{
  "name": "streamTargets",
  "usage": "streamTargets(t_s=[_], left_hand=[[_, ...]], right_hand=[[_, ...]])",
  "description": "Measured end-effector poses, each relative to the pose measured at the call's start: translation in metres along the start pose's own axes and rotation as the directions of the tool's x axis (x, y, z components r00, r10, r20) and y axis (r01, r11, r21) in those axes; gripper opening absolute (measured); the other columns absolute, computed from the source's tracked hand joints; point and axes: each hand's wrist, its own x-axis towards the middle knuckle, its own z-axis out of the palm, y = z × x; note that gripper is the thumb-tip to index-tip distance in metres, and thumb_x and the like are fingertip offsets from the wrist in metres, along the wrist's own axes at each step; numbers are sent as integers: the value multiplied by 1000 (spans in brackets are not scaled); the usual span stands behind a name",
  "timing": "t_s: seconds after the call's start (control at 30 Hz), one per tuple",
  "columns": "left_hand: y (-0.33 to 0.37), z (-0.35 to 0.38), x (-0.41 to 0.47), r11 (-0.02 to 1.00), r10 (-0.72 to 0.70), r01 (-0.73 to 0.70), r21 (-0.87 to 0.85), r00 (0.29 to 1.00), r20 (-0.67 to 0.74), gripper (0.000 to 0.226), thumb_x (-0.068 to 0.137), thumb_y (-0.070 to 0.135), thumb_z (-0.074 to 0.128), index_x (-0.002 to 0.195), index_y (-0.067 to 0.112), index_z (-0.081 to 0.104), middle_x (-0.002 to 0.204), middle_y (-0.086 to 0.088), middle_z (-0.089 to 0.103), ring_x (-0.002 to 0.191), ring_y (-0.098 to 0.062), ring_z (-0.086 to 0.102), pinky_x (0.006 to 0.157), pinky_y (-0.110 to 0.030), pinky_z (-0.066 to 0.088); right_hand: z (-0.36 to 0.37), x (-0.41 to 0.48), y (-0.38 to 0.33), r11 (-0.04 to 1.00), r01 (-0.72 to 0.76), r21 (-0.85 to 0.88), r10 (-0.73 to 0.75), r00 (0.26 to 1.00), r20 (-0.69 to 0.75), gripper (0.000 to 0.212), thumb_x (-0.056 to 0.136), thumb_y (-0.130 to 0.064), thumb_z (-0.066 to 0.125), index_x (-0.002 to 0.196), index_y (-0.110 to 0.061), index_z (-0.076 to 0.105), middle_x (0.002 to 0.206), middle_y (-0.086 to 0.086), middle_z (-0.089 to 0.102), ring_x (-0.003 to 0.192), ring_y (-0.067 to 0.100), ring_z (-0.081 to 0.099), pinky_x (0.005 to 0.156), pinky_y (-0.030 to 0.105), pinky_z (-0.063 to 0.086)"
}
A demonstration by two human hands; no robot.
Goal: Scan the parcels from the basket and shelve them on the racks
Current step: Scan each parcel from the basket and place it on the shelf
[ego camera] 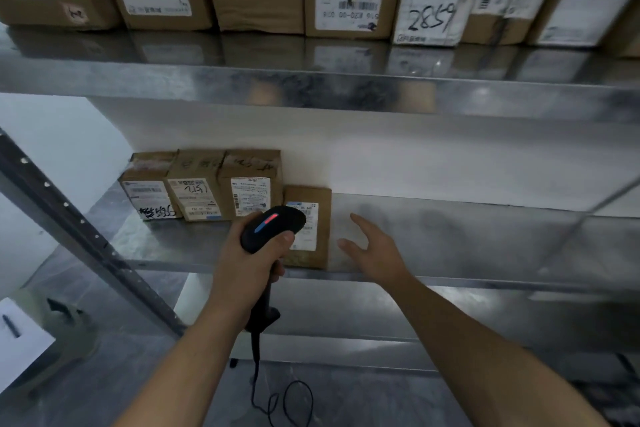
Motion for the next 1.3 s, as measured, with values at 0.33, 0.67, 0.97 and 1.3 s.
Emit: streamTargets(t_s=[0.33, 0.67, 0.97, 1.3], left_hand=[[11, 112, -33, 997, 59, -64, 32, 988, 145, 33, 88, 15, 79, 113, 28, 63, 90, -14, 69, 61, -19, 63, 51, -26, 52], [5, 280, -97, 980, 106, -166, 107, 900, 423, 45, 79, 27, 87, 109, 42, 57, 96, -11, 72, 64, -21, 65, 66, -38, 57], [-16, 432, -160, 976, 64, -185, 111, 741, 669, 55, 64, 39, 78, 116, 35, 58, 95, -11, 71, 56, -20, 63, 65, -40, 55], [-35, 559, -221, 977, 24, -194, 86, 504, 863, 60, 65, 40, 79, 121, 30, 61, 96, -8, 71, 64, -19, 64, 57, -28, 52]], right_hand=[[-107, -57, 52, 995, 21, -98, -35, 990, -139, 61, 98, -42, 62, 151, -20, 43, 158, -2, 40, 146, 16, 36, 114, 22, 24], [-255, -158, 143, 988, -110, -104, 63, 923, -380, 60, 99, -40, 62, 152, -20, 42, 159, -1, 38, 148, 16, 32, 117, 25, 23], [-366, -268, 228, 939, -323, -118, 186, 766, -615, 60, 98, -40, 63, 150, -17, 45, 157, 2, 43, 147, 18, 34, 117, 26, 23], [-426, -372, 289, 869, -493, 38, 339, 539, -772, 60, 99, -44, 59, 151, -20, 44, 158, 1, 41, 148, 15, 31, 119, 30, 24]])
